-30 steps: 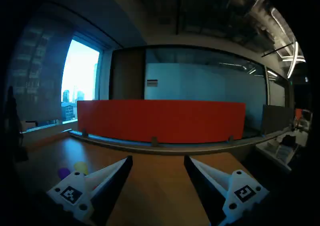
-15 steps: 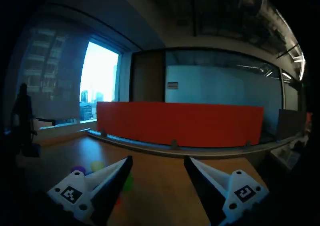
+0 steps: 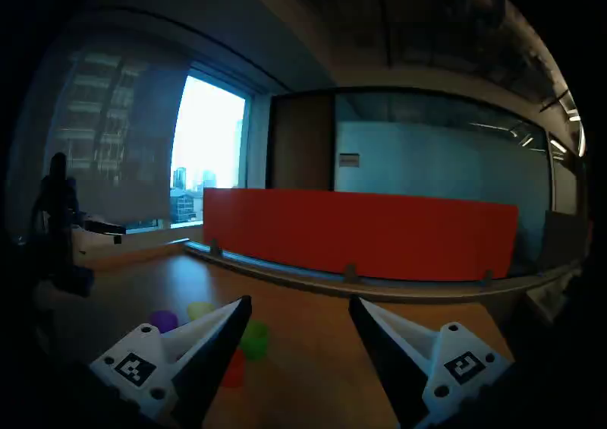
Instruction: Pour water
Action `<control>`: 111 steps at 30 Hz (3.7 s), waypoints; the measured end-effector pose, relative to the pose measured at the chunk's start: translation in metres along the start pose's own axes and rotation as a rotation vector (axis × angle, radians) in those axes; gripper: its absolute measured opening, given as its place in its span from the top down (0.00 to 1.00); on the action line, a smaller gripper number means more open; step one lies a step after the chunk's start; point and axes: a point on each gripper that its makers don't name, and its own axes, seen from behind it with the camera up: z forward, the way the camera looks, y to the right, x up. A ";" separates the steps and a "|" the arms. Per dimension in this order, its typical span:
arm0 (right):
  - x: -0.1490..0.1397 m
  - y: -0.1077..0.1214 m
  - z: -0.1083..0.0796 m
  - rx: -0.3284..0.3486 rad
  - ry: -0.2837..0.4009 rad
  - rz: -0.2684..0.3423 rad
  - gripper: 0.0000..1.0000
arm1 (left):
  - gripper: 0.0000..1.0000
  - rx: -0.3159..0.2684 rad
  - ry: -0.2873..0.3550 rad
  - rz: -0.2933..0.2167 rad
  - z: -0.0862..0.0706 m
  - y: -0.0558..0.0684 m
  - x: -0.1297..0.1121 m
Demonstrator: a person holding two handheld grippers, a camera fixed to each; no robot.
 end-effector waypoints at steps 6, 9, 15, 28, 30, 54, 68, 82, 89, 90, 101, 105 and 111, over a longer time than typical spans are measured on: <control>-0.002 -0.002 0.004 0.018 -0.009 -0.006 0.01 | 0.16 -0.038 -0.022 0.010 0.005 0.007 -0.008; -0.003 -0.003 0.006 0.027 -0.015 -0.011 0.01 | 0.16 -0.054 -0.040 0.019 0.008 0.009 -0.015; -0.008 -0.009 0.010 0.049 -0.031 -0.022 0.01 | 0.16 -0.079 -0.081 0.039 0.016 0.014 -0.030; -0.017 -0.017 0.016 0.070 -0.056 -0.029 0.01 | 0.16 -0.168 -0.176 0.098 0.038 0.033 -0.058; -0.018 -0.018 0.016 0.072 -0.057 -0.030 0.01 | 0.16 -0.179 -0.190 0.112 0.041 0.036 -0.062; -0.033 -0.019 0.028 0.084 -0.073 -0.029 0.01 | 0.16 -0.295 -0.353 0.187 0.076 0.054 -0.108; -0.041 -0.016 0.034 0.086 -0.085 -0.030 0.01 | 0.16 -0.365 -0.440 0.240 0.086 0.063 -0.129; -0.050 -0.019 0.042 0.098 -0.098 -0.029 0.01 | 0.16 -0.403 -0.515 0.260 0.104 0.072 -0.148; -0.052 -0.017 0.045 0.099 -0.099 -0.024 0.01 | 0.16 -0.417 -0.549 0.267 0.111 0.076 -0.160; -0.052 -0.016 0.045 0.099 -0.099 -0.024 0.01 | 0.16 -0.419 -0.555 0.268 0.112 0.076 -0.161; -0.054 -0.016 0.049 0.102 -0.100 -0.024 0.01 | 0.16 -0.435 -0.604 0.274 0.120 0.083 -0.175; -0.054 -0.016 0.049 0.104 -0.102 -0.025 0.01 | 0.16 -0.436 -0.624 0.279 0.122 0.084 -0.181; -0.054 -0.015 0.050 0.104 -0.102 -0.030 0.01 | 0.16 -0.427 -0.640 0.279 0.126 0.085 -0.187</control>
